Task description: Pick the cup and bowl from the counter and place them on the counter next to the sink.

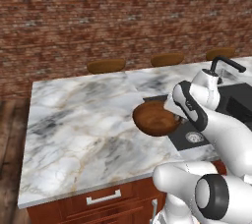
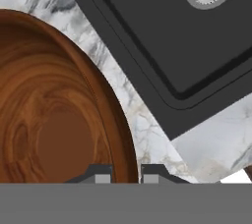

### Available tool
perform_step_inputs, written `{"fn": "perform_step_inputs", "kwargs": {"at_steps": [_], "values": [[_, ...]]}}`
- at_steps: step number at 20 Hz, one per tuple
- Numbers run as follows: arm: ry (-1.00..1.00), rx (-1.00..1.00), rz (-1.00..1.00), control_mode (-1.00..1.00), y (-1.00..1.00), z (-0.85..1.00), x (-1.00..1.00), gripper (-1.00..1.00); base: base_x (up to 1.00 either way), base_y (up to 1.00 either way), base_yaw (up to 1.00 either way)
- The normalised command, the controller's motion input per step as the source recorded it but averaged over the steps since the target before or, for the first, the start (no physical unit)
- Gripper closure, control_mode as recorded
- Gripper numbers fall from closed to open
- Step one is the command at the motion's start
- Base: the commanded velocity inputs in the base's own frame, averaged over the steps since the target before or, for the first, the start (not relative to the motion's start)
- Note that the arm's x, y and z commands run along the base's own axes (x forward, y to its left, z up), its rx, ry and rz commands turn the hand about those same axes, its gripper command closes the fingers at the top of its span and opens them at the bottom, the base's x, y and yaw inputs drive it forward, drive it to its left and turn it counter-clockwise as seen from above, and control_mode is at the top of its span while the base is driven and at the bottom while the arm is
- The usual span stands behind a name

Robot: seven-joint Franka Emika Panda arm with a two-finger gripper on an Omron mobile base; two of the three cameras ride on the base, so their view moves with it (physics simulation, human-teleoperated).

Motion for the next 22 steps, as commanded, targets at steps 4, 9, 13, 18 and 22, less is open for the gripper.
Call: {"fn": "perform_step_inputs", "kwargs": {"at_steps": [4,9,13,18,22], "values": [[0.0,0.0,-0.15,-1.0,0.0,-0.25,0.0,1.0,0.0,0.0,0.0],[0.0,0.0,-0.13,-1.0,0.0,-0.32,0.0,1.0,0.0,0.0,0.0],[0.0,0.0,-0.09,-1.0,0.0,-0.39,0.0,1.0,0.0,0.0,0.0],[0.0,0.0,-0.05,-1.0,0.0,-0.28,0.0,1.0,0.0,0.0,0.0],[0.0,0.0,-0.03,-1.0,0.0,-0.15,0.0,1.0,0.0,0.0,0.0]]}}
